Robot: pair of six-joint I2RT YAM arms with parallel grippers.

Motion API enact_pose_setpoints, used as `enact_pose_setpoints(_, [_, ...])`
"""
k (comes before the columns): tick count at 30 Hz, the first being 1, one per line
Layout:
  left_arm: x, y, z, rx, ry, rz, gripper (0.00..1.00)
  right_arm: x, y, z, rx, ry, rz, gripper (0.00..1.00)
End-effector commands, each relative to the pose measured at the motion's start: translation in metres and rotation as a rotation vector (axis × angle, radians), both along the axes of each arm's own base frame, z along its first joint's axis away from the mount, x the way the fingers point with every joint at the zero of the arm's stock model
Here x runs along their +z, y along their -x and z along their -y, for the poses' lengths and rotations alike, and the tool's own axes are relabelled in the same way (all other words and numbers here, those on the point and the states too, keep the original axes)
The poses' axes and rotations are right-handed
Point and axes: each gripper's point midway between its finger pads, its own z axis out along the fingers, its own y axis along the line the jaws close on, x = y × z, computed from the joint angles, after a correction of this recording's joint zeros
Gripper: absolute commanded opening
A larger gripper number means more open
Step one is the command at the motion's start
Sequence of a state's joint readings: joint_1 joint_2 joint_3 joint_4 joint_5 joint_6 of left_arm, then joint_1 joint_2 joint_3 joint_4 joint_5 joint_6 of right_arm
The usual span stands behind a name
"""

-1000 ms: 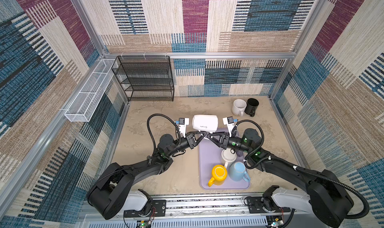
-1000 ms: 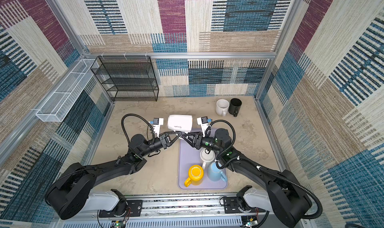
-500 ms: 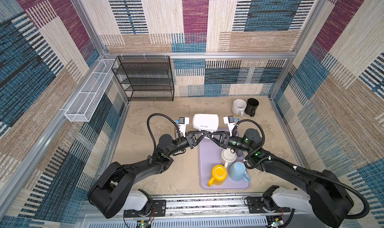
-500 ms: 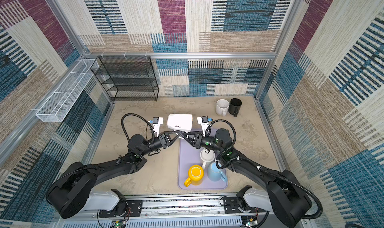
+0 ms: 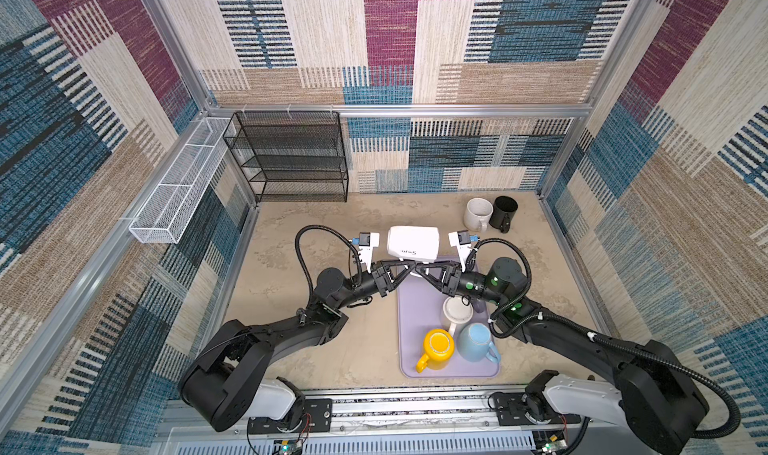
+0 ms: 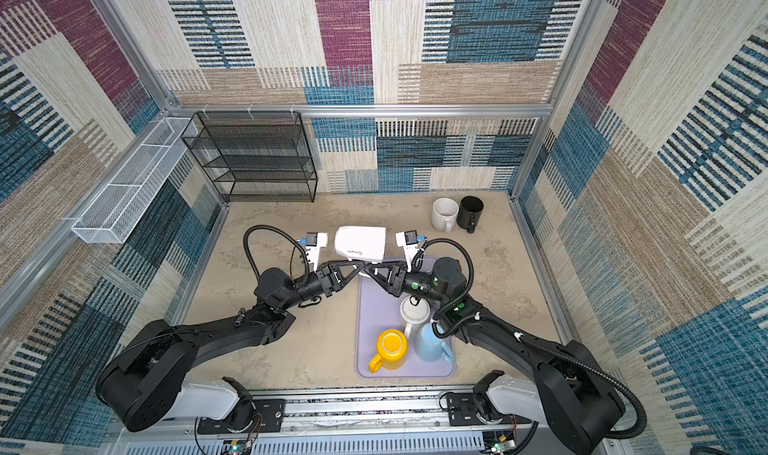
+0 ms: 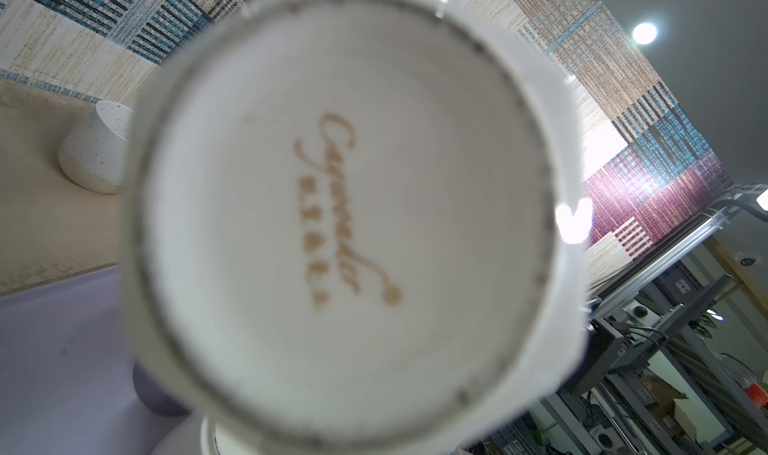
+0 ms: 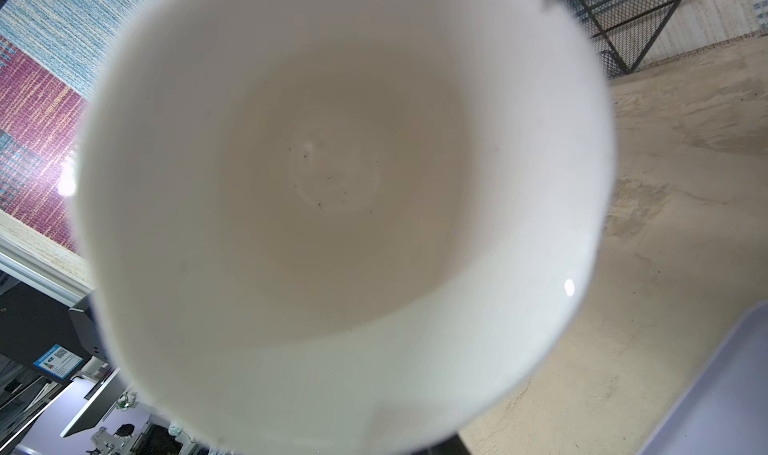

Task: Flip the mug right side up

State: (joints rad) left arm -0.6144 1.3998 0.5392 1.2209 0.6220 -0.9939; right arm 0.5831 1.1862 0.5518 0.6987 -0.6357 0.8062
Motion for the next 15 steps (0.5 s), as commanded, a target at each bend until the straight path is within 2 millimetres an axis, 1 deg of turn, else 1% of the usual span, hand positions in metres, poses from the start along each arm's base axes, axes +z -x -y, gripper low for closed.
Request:
enact_pose_setpoints(1, [0.0143, 0.0097, 0.0011, -0.043, 0.032, 0.064, 0.0, 0.0257, 0.0088, 0.0009, 0.026, -0.066, 0.086, 0.17])
enact_pose_setpoints(3, [0.0141, 0.01, 0.0016, -0.046, 0.031, 0.063, 0.0, 0.0258, 0.0089, 0.002, 0.019, -0.067, 0.087, 0.14])
enact_pose_setpoints(6, [0.0146, 0.0103, 0.0016, -0.049, 0.032, 0.062, 0.0, 0.0264, 0.0093, 0.0035, 0.012, -0.068, 0.091, 0.05])
enact_pose_setpoints(10, [0.0146, 0.0101, 0.0015, -0.048, 0.034, 0.058, 0.01, 0.0263, 0.0102, 0.0048, 0.008, -0.066, 0.093, 0.0])
enact_pose_setpoints(14, [0.0158, 0.0098, 0.0005, -0.046, 0.037, 0.059, 0.11, 0.0244, 0.0111, 0.0057, 0.005, -0.06, 0.092, 0.0])
enact_pose_setpoints(15, [0.0163, 0.0102, 0.0006, -0.045, 0.038, 0.06, 0.15, 0.0239, 0.0117, 0.006, 0.005, -0.058, 0.092, 0.0])
